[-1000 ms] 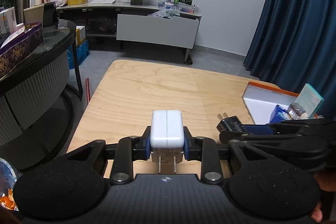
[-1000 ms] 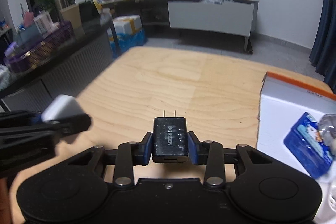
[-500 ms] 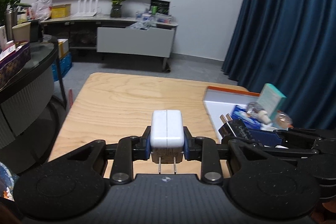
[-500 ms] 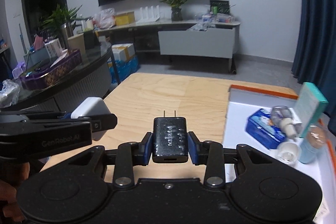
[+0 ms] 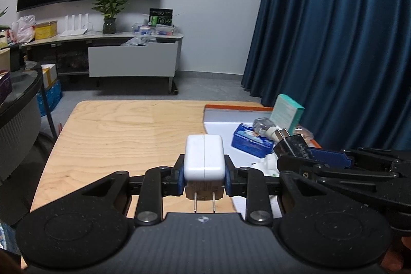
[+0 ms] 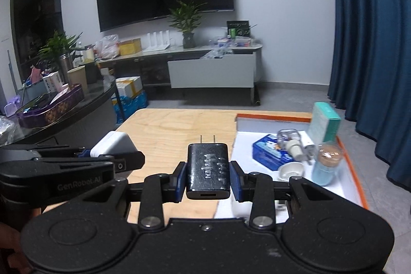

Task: Organize rigid objects
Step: 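Carry the white plug adapter and black charger over the white box, then lower both held adapters into the white box among the items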

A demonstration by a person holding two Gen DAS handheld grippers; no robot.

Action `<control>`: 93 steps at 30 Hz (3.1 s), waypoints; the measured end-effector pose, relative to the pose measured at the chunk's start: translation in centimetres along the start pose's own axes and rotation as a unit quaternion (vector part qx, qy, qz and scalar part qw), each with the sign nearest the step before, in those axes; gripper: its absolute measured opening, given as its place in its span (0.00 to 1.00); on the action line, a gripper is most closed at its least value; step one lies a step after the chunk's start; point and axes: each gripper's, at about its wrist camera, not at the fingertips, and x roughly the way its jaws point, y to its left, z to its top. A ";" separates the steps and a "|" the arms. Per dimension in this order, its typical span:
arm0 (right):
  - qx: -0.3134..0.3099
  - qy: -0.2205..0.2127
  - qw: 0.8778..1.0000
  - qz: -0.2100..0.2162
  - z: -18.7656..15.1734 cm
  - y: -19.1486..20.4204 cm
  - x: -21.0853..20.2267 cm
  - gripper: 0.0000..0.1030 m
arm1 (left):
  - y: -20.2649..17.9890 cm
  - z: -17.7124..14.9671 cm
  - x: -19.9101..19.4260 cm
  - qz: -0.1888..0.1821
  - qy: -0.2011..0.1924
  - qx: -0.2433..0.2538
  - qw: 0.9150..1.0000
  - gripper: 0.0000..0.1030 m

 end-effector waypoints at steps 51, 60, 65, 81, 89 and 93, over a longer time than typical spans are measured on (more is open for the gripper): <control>0.068 -0.036 0.992 -0.099 -2.0 -11.0 -4.1 0.42 | -8.5 -0.2 3.0 -0.089 0.026 0.056 0.994 0.28; 0.068 -0.034 0.992 -0.099 -1.6 -11.4 -3.4 0.42 | -8.8 0.2 4.1 -0.089 0.035 0.056 0.994 0.28; 0.070 -0.035 0.992 -0.099 -0.9 -11.9 -2.5 0.42 | -8.9 0.5 4.6 -0.090 0.037 0.056 0.994 0.28; 0.071 -0.035 0.992 -0.097 0.6 -12.4 -1.0 0.42 | -8.9 1.4 5.8 -0.098 0.049 0.056 0.992 0.28; 0.073 -0.035 0.992 -0.096 1.3 -12.8 -0.7 0.42 | -8.7 2.2 6.3 -0.098 0.050 0.053 0.993 0.28; 0.075 -0.033 0.992 -0.096 1.7 -13.1 -0.4 0.42 | -8.6 2.1 6.5 -0.097 0.049 0.051 0.993 0.28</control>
